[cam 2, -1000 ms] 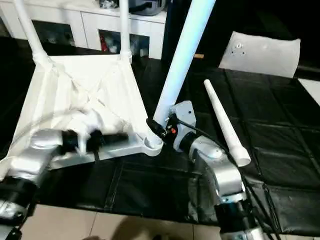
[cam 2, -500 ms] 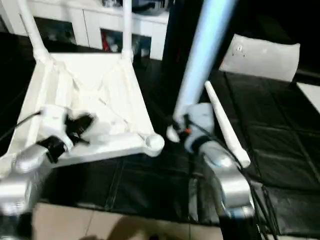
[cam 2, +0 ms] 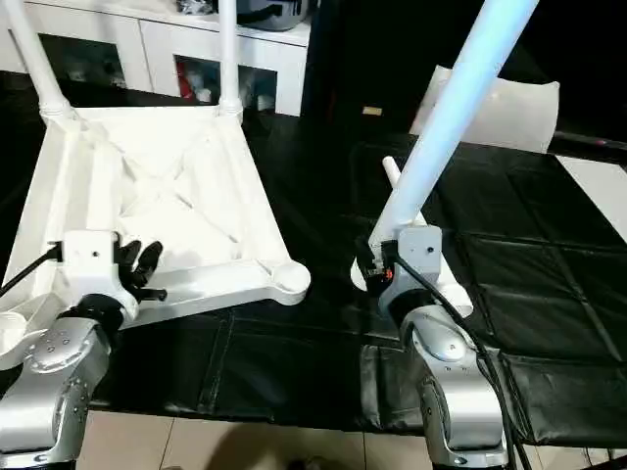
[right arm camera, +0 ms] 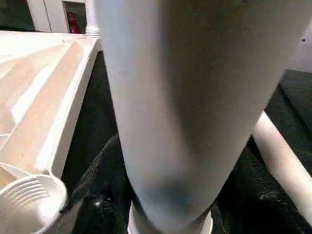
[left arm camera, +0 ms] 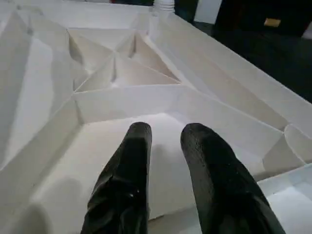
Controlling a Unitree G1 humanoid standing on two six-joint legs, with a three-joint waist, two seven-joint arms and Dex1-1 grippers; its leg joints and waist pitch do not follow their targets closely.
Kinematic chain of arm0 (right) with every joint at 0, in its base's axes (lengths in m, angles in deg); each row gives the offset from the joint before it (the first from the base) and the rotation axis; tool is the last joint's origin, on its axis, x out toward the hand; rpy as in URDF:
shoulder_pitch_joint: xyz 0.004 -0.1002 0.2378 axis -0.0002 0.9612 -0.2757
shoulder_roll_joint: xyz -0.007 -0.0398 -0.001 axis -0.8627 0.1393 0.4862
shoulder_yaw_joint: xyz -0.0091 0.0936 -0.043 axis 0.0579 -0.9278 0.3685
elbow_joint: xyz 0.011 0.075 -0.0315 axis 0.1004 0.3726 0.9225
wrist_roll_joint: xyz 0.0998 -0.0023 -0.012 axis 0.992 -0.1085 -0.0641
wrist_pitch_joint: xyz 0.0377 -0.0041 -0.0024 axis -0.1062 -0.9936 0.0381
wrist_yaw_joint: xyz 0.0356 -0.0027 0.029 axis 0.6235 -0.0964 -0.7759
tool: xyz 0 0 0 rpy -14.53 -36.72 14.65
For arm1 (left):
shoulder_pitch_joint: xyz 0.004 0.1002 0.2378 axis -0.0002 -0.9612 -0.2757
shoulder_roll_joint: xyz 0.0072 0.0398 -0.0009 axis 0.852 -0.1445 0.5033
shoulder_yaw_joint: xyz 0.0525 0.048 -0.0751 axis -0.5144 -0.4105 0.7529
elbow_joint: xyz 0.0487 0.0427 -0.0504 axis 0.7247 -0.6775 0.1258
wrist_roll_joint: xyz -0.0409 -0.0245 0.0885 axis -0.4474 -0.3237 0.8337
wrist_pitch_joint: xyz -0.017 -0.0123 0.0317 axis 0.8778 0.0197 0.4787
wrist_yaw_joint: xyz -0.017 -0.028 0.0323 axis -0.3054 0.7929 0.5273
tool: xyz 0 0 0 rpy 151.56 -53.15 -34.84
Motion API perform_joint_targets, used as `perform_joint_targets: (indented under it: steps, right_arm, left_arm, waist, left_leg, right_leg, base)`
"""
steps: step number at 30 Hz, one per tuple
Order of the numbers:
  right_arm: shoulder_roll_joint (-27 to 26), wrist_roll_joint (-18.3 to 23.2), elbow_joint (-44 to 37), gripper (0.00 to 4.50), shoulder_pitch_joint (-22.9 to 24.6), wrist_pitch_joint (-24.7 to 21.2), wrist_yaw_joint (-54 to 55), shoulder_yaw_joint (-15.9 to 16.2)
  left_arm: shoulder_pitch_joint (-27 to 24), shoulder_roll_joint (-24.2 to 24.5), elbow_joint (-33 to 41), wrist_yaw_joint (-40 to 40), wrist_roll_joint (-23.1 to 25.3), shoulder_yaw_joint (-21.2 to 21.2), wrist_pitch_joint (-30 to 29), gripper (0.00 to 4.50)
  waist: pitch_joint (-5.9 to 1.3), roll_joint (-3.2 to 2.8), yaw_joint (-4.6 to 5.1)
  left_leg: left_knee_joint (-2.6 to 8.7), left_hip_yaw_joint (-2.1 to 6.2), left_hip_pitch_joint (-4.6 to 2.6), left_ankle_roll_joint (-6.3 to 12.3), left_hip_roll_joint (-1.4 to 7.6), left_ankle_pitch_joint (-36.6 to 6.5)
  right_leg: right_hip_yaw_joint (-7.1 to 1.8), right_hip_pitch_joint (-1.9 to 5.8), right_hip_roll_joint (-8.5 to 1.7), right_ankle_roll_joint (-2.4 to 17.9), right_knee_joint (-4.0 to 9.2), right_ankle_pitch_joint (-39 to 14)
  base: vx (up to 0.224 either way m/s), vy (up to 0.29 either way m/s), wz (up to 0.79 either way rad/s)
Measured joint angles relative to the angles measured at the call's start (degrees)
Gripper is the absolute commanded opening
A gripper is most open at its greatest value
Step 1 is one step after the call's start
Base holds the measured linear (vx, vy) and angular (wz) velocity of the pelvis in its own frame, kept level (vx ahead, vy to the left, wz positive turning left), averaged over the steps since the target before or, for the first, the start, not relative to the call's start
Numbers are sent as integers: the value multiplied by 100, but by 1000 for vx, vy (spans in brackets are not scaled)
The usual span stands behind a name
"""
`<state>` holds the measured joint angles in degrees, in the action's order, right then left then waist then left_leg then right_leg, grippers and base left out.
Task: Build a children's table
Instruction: Insert table leg to table base
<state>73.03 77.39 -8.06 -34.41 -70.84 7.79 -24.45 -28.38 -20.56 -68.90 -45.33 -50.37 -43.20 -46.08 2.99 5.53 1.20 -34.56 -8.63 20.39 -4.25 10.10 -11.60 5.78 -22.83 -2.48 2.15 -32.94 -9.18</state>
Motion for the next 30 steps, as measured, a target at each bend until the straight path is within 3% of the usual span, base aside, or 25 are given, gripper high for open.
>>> perform_joint_targets:
  steps: [30]
  right_arm:
    - [22,-1,0,188,0,-7,-2,0]
  left_arm:
    - [-17,-19,65,-14,34,-64,-44,132]
  waist:
    - [0,0,0]
  left_leg:
    - [4,1,1,2,0,-2]
  right_leg:
    - [-1,-1,0,0,-6,1]
  base:
    - [0,0,0]
